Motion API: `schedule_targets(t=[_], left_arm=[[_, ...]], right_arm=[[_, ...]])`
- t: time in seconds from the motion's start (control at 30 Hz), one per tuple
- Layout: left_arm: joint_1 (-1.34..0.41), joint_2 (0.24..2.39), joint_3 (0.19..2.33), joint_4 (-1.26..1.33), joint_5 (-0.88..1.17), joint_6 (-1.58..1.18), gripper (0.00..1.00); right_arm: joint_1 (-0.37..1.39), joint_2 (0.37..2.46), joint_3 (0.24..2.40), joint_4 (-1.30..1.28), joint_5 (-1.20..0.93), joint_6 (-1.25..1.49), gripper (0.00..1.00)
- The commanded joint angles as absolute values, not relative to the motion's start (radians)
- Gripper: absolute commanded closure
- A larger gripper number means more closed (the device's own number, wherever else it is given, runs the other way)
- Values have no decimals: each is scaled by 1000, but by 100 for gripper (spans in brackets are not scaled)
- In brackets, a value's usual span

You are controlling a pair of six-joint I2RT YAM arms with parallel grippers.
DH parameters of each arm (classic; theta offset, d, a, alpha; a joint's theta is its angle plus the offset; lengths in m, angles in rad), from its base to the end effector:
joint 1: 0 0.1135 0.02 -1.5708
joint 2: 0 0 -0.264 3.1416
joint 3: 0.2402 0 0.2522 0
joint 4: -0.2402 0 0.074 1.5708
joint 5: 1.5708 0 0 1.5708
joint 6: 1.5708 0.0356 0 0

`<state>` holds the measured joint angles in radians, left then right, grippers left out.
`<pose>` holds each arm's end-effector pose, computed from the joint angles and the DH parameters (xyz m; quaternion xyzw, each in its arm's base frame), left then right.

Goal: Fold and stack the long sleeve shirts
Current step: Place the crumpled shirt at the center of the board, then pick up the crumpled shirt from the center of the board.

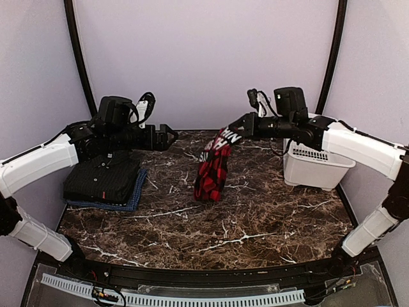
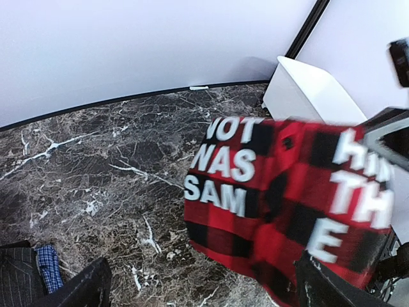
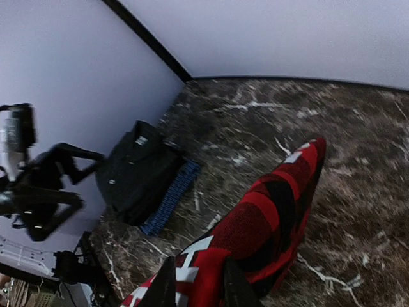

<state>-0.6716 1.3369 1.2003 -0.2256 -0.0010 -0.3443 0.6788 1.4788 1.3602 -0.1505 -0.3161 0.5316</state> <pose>0.2444 -0.1942 0.3576 0.1338 0.8120 -0.2760 0.4966 0.2655 0.2284 0.3783 -0.1529 0.7765 0.4434 0.4208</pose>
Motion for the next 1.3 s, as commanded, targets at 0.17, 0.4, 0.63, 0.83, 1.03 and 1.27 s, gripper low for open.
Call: schedule_targets(t=[0.17, 0.4, 0.63, 0.83, 1.03, 1.27], left_arm=[[-673, 1325, 1173, -225, -7, -337, 1], [-673, 1366, 1148, -205, 21, -364, 1], [-672, 1396, 1154, -232, -34, -382, 1], [-665, 1409, 1162, -252, -58, -405, 1], [-653, 1410, 1151, -266, -53, -424, 1], [-636, 1431, 1106, -245, 28, -492, 1]], right_arm=[[567, 1481, 1143, -342, -107, 479, 33], [744, 1511, 1185, -416, 74, 371, 23], [918, 1646, 1264, -463, 170, 302, 22], [987, 1795, 1330, -509, 255, 295, 27], [1019, 1898, 1367, -566, 371, 307, 31], [1029, 1951, 1373, -575, 411, 327, 45]])
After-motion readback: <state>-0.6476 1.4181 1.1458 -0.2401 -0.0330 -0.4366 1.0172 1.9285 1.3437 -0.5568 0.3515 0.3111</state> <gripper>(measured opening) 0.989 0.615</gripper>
